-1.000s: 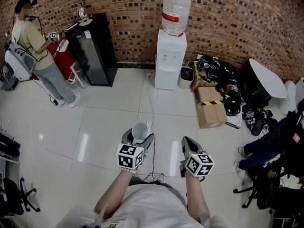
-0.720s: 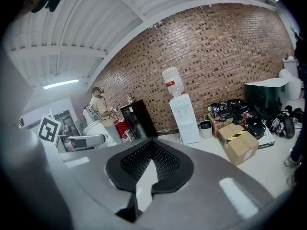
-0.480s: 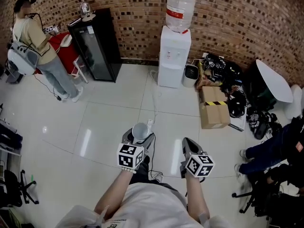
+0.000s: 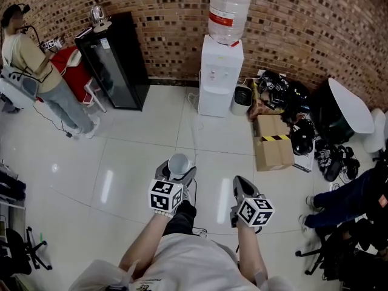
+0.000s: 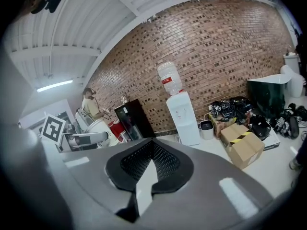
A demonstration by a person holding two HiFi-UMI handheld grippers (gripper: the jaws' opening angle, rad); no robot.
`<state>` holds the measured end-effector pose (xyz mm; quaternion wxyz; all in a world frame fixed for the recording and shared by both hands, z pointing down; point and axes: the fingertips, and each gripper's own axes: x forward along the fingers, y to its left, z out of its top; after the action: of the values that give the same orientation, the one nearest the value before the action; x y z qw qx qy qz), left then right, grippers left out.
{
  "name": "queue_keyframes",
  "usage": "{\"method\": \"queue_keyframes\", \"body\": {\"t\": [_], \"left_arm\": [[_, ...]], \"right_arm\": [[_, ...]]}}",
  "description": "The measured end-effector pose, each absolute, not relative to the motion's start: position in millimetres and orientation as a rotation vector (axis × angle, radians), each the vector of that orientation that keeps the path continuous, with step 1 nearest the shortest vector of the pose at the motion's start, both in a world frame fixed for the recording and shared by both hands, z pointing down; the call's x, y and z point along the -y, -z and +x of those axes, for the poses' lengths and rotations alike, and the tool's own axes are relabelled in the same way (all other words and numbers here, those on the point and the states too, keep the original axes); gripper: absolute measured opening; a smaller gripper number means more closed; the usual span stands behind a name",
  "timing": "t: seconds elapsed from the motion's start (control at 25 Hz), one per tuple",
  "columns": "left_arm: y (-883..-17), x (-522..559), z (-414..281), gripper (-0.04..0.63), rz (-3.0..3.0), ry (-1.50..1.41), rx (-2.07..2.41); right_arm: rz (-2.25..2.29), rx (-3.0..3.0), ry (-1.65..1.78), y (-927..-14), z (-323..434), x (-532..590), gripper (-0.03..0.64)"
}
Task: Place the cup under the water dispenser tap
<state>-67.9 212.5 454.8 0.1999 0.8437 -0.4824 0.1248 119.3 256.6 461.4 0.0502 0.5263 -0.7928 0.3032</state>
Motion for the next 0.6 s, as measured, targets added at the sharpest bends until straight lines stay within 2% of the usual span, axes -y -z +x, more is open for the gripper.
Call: {"method": "queue_keyframes", "body": {"t": [0.6], "left_arm": [[-451,-43,-99,0.347,2.403,-0.365,1.243]], "right_arm": [[1.634,2.366,-0.86,-438,69,-90,0.0]]}}
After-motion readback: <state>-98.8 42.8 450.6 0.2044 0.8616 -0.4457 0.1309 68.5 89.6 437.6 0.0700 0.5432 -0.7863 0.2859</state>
